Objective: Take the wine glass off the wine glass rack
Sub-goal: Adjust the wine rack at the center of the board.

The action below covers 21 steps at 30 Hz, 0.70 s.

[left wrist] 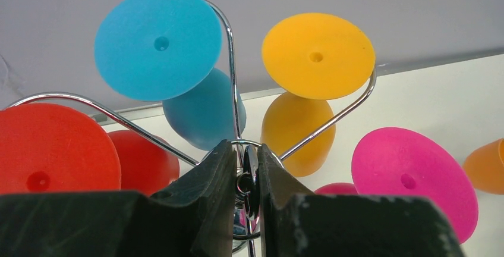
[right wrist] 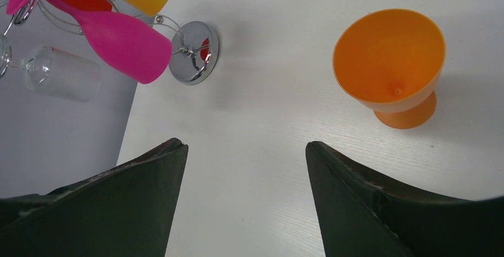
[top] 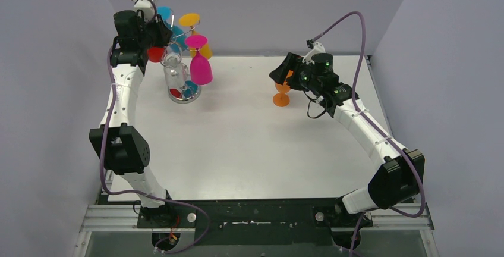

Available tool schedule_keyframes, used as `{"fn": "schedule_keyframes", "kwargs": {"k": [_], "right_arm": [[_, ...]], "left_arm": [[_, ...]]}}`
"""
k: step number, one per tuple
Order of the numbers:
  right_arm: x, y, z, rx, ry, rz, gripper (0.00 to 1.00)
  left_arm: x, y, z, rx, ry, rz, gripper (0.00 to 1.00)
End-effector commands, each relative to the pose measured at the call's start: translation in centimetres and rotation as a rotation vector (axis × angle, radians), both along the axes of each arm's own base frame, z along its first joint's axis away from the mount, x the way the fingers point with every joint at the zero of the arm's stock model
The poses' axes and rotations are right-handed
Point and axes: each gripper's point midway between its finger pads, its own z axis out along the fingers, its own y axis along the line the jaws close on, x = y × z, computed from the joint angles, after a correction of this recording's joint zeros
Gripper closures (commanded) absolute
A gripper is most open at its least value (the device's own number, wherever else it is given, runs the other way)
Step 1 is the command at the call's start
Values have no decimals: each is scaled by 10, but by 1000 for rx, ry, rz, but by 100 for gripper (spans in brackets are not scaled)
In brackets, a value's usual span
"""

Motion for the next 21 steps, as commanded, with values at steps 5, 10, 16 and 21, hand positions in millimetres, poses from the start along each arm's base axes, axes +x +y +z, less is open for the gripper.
{"fn": "schedule_keyframes", "kwargs": {"k": [5,10,16,21], "right_arm": [[9,1,29,35,-70,-9,25],[10,1,27,32,-64,-10,25],[11,2,26,35,-60,-5,25],[12,4,24,42,-50,3,25]], "left_arm": [[-22,-33,65,-116,-96,-170,100],[-17,-34,76,-169,-92,-210,100],[-22,-48,86,-188,-88,-306,100],[-33,-65,90,-179,-88,-375,100]]}}
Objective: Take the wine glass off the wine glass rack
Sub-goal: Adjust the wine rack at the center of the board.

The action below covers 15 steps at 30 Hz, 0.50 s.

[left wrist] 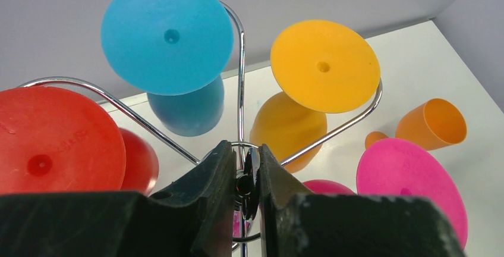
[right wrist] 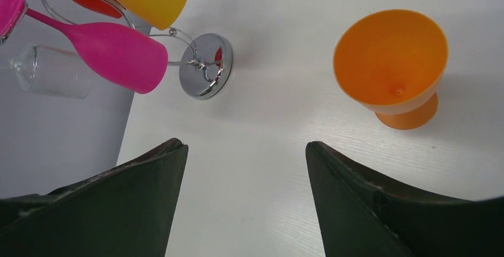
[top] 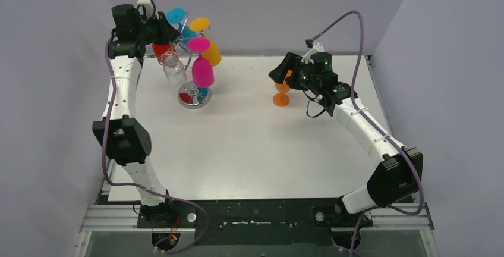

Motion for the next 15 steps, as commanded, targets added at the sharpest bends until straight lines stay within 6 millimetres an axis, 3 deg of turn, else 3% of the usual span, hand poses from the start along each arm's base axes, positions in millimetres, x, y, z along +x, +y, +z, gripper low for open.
{"fn": "schedule_keyframes", "kwargs": {"k": [1,8,15], "right_arm": [[10,5,24,45,-51,6,25],[9,7,25,58,-48,16,25],[8,7,27,61,-50,16,25]], "left_arm": [[-36,-44,92,-98,-177,-188,100],[-48,-60,102,-120,-171,-254,100],[-61,-85,97,-93,-141,-295,100]]}}
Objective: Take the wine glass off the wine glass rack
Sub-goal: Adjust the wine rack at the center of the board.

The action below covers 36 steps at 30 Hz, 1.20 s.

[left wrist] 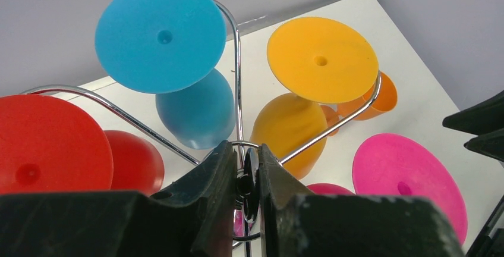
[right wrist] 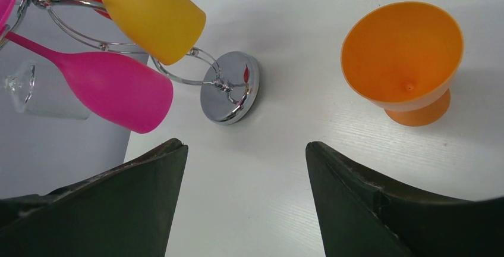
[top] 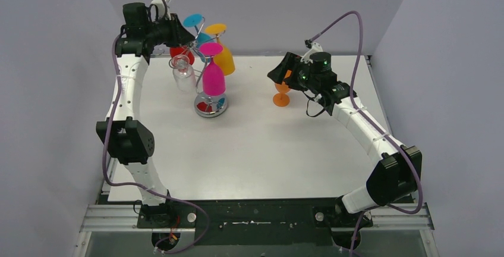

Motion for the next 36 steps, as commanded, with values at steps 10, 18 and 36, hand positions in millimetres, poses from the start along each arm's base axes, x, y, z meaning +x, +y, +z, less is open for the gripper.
{"fn": "schedule_keyframes", "kwargs": {"k": [10,18,36], "right_arm": [[2,4,38,60,-93,20,25],[-12,19,62,153,-161,127,25],[-72,81,118,374,-266,427,26]], "left_arm": [[-52,-71,79,0,-206,-115,100],[-58,-62,84,-17,-225,-42,100],[-75,-51,91,-42,-252,6,68]]}}
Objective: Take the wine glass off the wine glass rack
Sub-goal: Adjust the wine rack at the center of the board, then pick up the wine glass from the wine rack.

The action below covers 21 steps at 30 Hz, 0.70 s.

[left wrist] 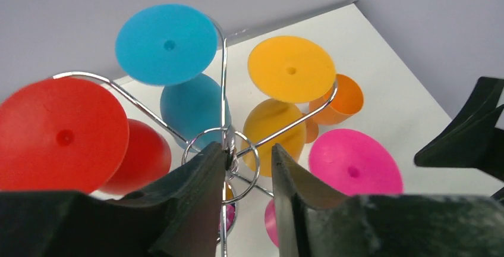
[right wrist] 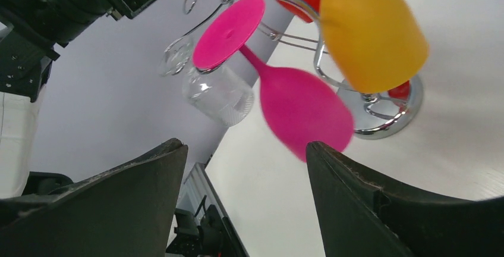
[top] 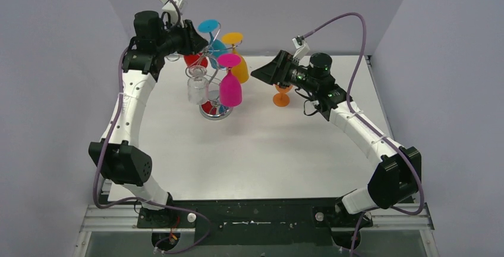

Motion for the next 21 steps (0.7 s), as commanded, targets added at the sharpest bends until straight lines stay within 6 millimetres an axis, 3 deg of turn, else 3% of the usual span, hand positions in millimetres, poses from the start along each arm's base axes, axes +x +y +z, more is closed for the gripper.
{"fn": "schedule_keyframes", "kwargs": {"k": [1,11,15,17,21], "right_arm": [[-35,25,60,89,-171,90,26],[-54,68,59,86,-175,108,28],[-62,84,59,81,-179,119,28],[-65,91,58,74,-178,120,29],[-62,98,49,58,-156,60,30]], "left_arm": [[-27,1,81,-75,-207,-19,65],[-39,13,99,-84,-247,-10,52],[-54,18,105,-72,-256,-11,46],[-65,20,100,-57,-242,-15,44],[-92,19,70,-43,-177,-43,42]]}}
